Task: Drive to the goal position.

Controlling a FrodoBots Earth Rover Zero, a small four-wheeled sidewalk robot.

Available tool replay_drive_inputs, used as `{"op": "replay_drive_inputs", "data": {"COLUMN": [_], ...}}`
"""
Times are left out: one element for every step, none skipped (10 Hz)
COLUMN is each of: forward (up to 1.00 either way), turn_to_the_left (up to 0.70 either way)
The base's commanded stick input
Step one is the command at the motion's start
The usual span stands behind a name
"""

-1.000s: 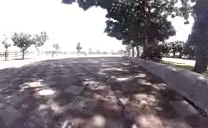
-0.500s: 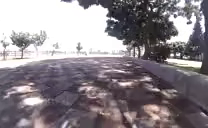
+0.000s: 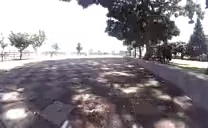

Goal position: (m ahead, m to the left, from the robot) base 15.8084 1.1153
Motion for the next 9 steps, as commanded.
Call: {"op": "replay_drive_inputs", "data": {"forward": [0.7, 0.7, 0.7, 0.7, 0.7, 0.7, 0.7, 0.7, 0.7], "turn_to_the_left": [0.0, 0.0, 0.0, 0.0, 0.0, -0.35, -0.35, -0.35, -0.35]}}
